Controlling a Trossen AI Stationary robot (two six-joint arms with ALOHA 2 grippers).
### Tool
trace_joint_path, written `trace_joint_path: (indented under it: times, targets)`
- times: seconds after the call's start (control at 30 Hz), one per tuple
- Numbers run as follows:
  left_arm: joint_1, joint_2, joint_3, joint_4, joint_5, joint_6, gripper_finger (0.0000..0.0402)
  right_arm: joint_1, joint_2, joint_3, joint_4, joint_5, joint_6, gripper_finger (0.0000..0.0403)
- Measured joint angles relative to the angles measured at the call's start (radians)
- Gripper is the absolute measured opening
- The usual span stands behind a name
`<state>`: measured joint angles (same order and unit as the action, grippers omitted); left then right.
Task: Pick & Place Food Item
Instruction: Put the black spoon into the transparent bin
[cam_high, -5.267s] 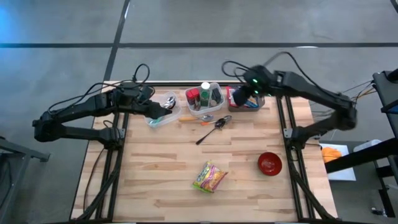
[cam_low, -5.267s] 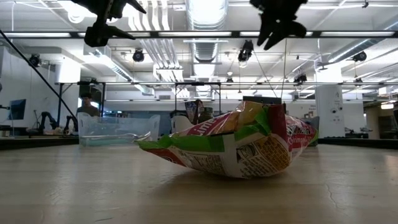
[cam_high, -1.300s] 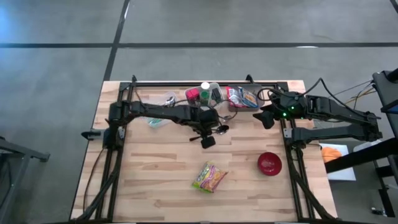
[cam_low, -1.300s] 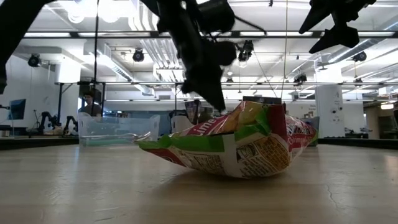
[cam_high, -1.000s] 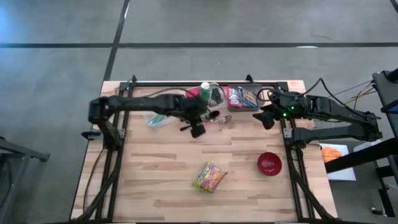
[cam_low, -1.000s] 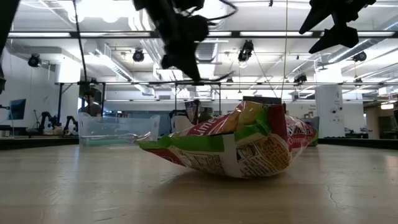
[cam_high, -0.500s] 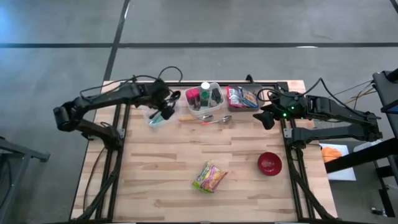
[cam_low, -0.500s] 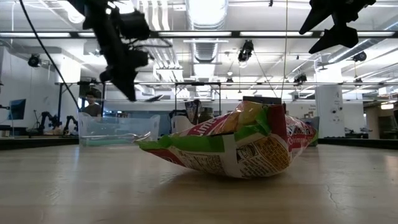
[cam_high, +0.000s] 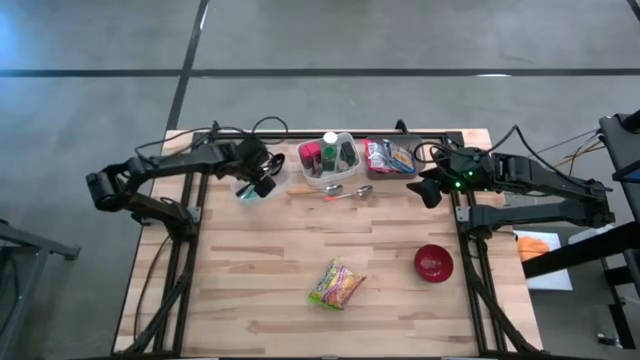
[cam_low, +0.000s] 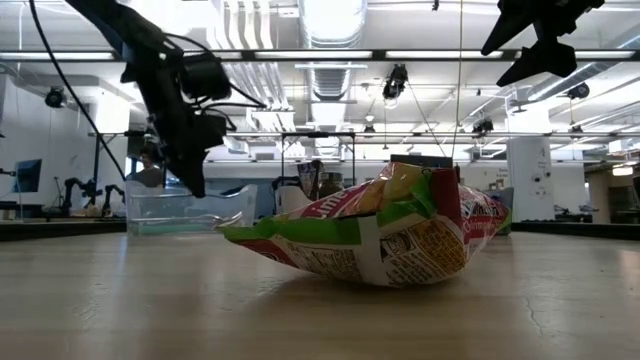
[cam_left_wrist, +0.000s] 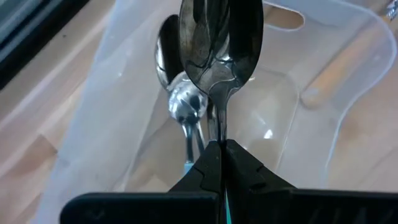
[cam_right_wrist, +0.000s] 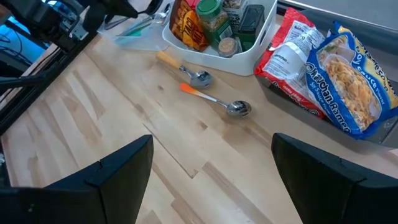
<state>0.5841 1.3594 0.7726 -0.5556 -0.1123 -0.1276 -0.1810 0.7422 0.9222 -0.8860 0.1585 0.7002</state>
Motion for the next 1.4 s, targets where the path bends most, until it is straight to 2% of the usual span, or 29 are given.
trace_joint_path:
  times: [0.43, 0.87, 1.13, 1.4]
  targets:
    - [0.023, 0.000, -0.091, 0.121, 0.016, -0.056, 0.0000, 0.000, 0.015, 0.000, 0.000, -0.002, 0.041, 0.0322]
    - [0.022, 0.000, -0.134, 0.124, 0.018, -0.092, 0.0000, 0.000, 0.092, 0.000, 0.003, -0.011, 0.042, 0.0322]
    - [0.022, -0.001, -0.143, 0.130, 0.017, -0.111, 0.0000, 0.007, 0.076, -0.001, 0.084, -0.011, 0.010, 0.0322]
    - [0.022, -0.001, -0.143, 0.132, 0.016, -0.170, 0.0010, 0.007, 0.071, -0.001, 0.083, -0.027, 0.010, 0.0322]
